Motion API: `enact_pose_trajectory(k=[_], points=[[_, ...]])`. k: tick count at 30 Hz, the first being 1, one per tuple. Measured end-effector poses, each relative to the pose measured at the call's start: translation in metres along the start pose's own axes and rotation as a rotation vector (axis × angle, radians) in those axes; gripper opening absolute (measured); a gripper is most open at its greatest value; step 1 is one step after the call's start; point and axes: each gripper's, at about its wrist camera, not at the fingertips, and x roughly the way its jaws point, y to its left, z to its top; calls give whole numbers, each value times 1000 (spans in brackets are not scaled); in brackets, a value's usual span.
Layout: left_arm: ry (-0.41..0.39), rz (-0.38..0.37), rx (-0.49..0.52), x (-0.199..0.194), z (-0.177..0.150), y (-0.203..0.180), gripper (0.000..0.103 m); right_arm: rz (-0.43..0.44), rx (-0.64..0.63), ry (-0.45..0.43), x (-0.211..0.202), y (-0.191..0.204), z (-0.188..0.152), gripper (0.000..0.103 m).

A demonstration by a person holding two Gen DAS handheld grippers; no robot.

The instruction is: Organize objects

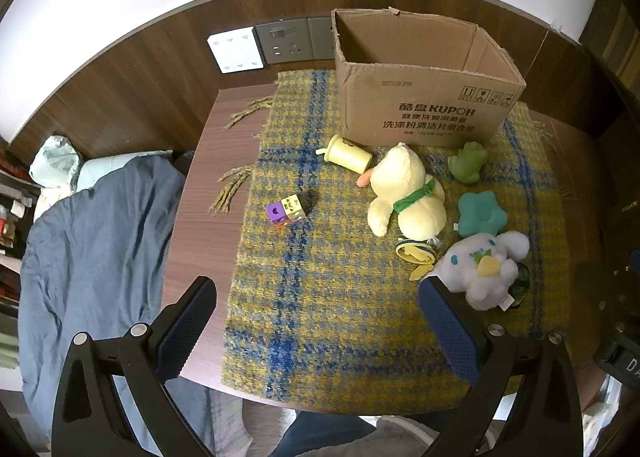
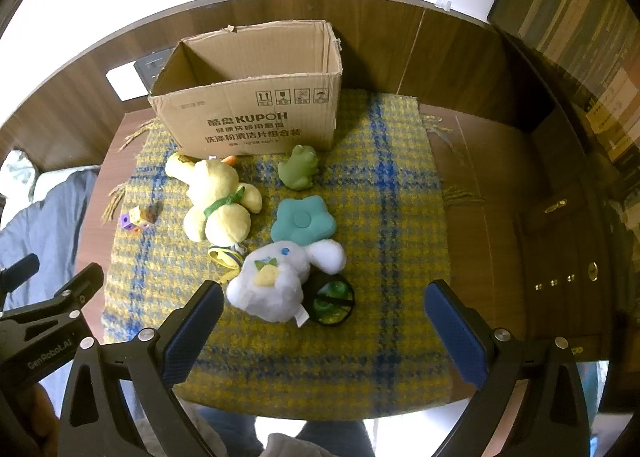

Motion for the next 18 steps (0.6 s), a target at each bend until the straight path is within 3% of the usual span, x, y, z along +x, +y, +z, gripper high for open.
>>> enact_pose_trajectory(k=[18], points=[[7, 2, 4, 1, -2, -1, 103, 8, 12, 3, 2, 0, -3, 101]])
